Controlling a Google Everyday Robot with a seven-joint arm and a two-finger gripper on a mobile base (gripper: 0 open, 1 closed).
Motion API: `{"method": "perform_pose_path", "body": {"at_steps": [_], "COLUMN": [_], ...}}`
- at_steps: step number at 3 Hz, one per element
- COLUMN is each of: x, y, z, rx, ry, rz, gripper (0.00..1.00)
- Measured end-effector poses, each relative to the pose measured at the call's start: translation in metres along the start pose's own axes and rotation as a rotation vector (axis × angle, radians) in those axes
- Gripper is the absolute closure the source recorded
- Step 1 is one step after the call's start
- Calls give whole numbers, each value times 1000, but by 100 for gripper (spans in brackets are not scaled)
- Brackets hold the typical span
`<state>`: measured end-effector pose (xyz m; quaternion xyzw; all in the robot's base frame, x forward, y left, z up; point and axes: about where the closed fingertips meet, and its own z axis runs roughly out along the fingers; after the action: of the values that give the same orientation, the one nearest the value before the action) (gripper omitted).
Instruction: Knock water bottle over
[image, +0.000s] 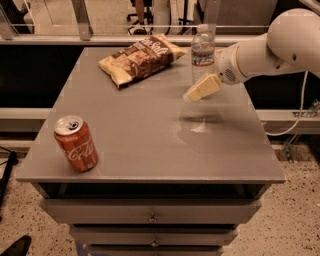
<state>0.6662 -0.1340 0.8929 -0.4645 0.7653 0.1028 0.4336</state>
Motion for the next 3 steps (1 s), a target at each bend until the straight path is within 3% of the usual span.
{"method": "perform_pose_path", "body": {"at_steps": [1,3], "x": [-15,-27], "y": [3,29], "z": [11,35], "rx": [-12,-90], "ry": [-32,-50], "rz": [1,-1], "gripper": [0,0]}}
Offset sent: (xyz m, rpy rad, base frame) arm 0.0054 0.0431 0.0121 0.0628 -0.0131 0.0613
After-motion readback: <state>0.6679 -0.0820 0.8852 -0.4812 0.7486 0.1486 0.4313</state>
